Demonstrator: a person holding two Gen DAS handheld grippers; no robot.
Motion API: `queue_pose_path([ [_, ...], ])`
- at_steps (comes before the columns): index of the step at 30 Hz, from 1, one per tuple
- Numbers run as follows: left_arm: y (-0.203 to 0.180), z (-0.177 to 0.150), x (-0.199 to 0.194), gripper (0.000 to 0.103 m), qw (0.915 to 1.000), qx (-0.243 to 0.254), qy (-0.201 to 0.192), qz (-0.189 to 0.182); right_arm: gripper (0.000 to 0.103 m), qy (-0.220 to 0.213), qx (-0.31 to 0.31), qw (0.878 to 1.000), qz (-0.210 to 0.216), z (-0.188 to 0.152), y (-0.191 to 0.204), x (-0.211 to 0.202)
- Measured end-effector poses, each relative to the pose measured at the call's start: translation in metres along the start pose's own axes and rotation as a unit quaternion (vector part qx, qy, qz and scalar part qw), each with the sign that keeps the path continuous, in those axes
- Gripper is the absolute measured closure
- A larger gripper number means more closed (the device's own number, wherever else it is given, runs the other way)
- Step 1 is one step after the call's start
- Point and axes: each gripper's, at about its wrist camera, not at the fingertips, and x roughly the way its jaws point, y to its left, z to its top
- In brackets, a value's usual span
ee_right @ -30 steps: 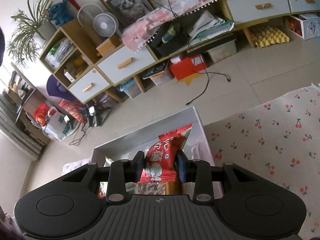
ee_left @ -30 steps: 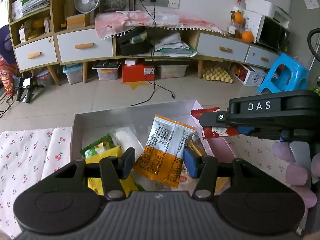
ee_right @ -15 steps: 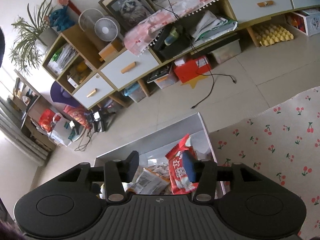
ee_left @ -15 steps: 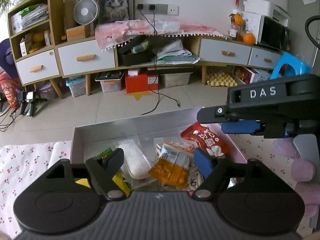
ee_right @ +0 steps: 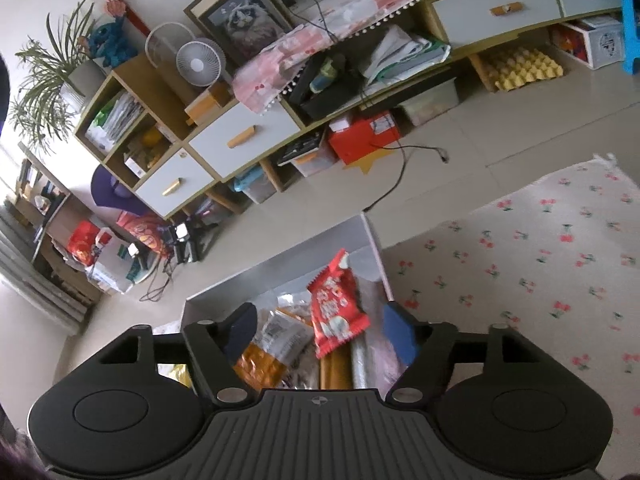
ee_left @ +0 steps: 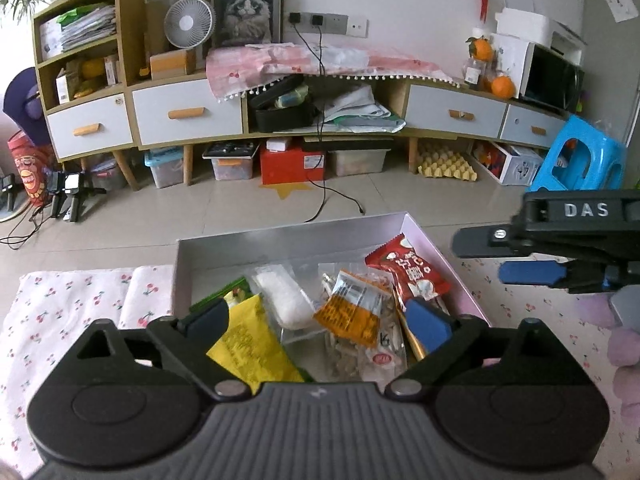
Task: Organize snacks
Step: 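Open the right tool to drop the red packet while the left tool releases the orange packet, then move both tools back over the remaining snacks on the cloth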
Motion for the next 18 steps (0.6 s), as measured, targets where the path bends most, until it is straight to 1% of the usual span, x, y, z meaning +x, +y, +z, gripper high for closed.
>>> queue_pose_path([
  [1, 0.000, -0.001, -0.004, 0.003, 1.0000, 0.000, 0.003, -0.002, 0.028, 0.000, 0.000, 1.000, -0.002, -0.002, 0.000, -0.006],
  [3, 0.001, -0.005, -0.012, 0.003, 1.0000, 0.000, 0.007, -0.006, 0.021, -0.001, 0.001, 1.000, -0.007, -0.006, 0.000, -0.017],
  [11, -0.001, -0.023, -0.048, 0.001, 0.9999, -0.006, 0.012, -0.008, 0.016, -0.001, -0.041, 0.999, -0.030, -0.030, 0.014, -0.065],
  [15, -0.003, -0.031, -0.066, 0.001, 0.9998, -0.006, 0.009, -0.014, 0.012, -0.009, -0.056, 0.998, -0.032, -0.041, 0.020, -0.087],
  [18, -0.002, -0.041, -0.075, 0.001, 0.9997, -0.010, 0.011, -0.018, 0.011, -0.014, -0.072, 0.997, -0.036, -0.052, 0.024, -0.101],
])
